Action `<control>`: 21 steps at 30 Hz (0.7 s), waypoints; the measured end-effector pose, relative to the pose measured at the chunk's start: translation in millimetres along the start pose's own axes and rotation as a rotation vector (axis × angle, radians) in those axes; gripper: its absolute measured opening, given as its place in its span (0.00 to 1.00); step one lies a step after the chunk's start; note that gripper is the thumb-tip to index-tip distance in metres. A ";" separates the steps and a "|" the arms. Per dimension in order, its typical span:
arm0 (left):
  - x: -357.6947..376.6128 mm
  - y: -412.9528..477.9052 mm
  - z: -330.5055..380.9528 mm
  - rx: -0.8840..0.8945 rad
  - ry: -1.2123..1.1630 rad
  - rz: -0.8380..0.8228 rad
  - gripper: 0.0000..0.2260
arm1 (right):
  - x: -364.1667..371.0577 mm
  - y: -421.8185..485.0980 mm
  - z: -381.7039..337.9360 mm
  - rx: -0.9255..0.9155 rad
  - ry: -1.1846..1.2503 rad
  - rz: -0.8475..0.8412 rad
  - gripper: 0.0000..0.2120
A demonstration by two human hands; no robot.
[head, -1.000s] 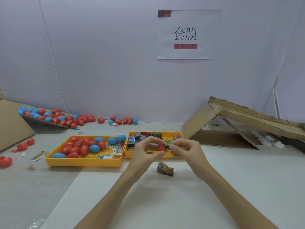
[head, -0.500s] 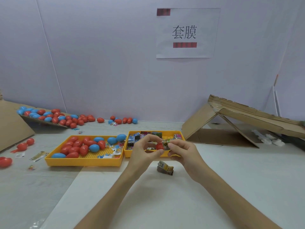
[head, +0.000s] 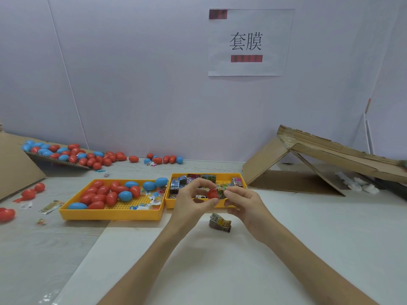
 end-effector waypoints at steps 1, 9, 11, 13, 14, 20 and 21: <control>0.1 -0.1 0.1 -0.001 0.004 0.000 0.15 | -0.1 0.2 0.6 0.006 -0.003 -0.002 0.08; 2.0 -1.2 -0.1 -0.006 0.024 0.003 0.12 | -3.2 0.7 -0.5 -0.048 -0.111 0.047 0.07; 1.8 -1.3 -0.7 -0.006 0.023 0.007 0.12 | -4.2 0.6 -1.0 -0.065 -0.139 0.074 0.07; 1.6 -1.3 -1.8 -0.007 0.018 0.009 0.12 | -5.6 0.4 -1.9 -0.087 -0.174 0.106 0.06; 1.4 -1.2 -2.4 -0.008 0.015 0.011 0.12 | -6.1 0.4 -2.7 -0.105 -0.195 0.119 0.05; 0.0 -0.7 -5.4 -0.044 -0.073 0.044 0.08 | -3.7 -2.4 -9.1 -0.236 -0.329 0.134 0.06; -0.3 -0.7 -5.6 -0.057 -0.093 0.049 0.07 | -2.9 -2.7 -9.7 -0.254 -0.354 0.134 0.08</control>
Point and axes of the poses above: each hand's wrist, its own y-axis towards the middle knuckle, its own x-axis out of the palm, z = x × y, the point moved 6 cm from there along y, towards the middle knuckle, and after that the axes turned 6 degrees about -z, right-handed, at the moved point
